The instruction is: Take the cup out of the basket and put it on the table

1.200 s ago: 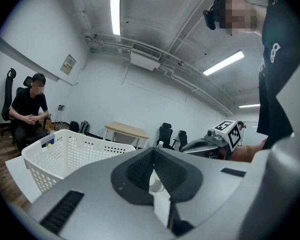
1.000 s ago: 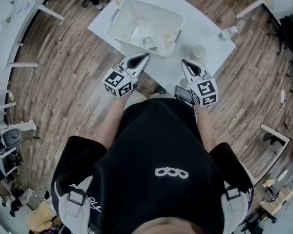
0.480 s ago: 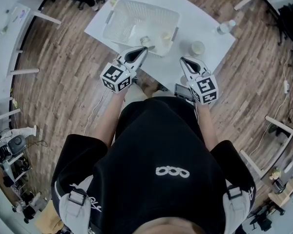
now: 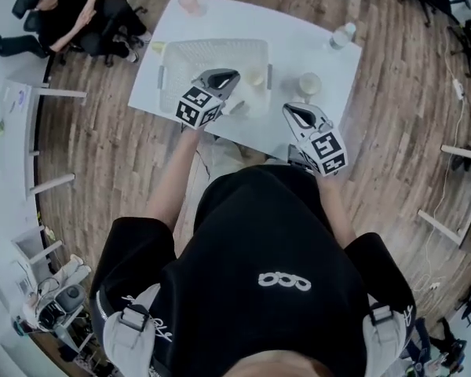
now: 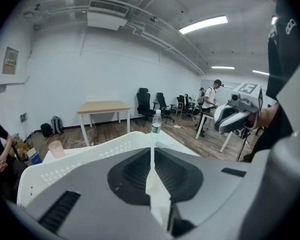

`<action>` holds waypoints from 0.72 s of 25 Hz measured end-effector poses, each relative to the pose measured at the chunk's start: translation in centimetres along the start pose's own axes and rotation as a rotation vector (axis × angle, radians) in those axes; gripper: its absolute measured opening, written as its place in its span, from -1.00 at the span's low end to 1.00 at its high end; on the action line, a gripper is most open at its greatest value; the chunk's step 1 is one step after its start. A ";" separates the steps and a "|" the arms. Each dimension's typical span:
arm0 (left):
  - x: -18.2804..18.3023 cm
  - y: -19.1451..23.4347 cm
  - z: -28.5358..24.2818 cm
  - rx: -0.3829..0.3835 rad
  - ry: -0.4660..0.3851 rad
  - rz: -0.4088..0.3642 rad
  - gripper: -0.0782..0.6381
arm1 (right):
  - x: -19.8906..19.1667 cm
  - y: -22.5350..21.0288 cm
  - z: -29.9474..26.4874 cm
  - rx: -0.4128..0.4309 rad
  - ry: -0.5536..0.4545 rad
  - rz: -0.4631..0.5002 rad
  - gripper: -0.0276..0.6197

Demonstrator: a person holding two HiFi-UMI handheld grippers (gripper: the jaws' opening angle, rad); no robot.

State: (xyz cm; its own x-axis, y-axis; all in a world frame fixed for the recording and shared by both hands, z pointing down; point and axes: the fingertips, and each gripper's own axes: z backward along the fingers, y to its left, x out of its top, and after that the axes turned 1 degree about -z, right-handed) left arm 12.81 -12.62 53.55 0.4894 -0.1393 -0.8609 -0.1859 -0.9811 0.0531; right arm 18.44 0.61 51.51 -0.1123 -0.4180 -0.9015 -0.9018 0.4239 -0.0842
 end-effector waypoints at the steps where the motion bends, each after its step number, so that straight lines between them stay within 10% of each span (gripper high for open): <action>1: -0.4 0.7 -1.3 -0.026 0.028 -0.012 -0.74 | 0.2 -0.3 -0.2 -0.029 0.000 -0.017 -0.84; 7: -5.1 3.1 -7.3 -0.189 0.223 -0.072 -0.48 | 0.7 -0.4 -1.9 -0.183 0.010 -0.114 -0.84; 18: -13.2 5.1 -14.1 -0.254 0.406 -0.123 -0.48 | -0.6 0.1 -3.7 -0.337 0.077 -0.210 -0.84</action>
State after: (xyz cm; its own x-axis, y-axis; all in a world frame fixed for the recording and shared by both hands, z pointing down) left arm 17.43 -17.67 72.37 0.7966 -0.0116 -0.6044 0.0829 -0.9883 0.1283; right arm 16.91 -2.06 53.59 0.0695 -0.5315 -0.8442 -0.9933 0.0410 -0.1076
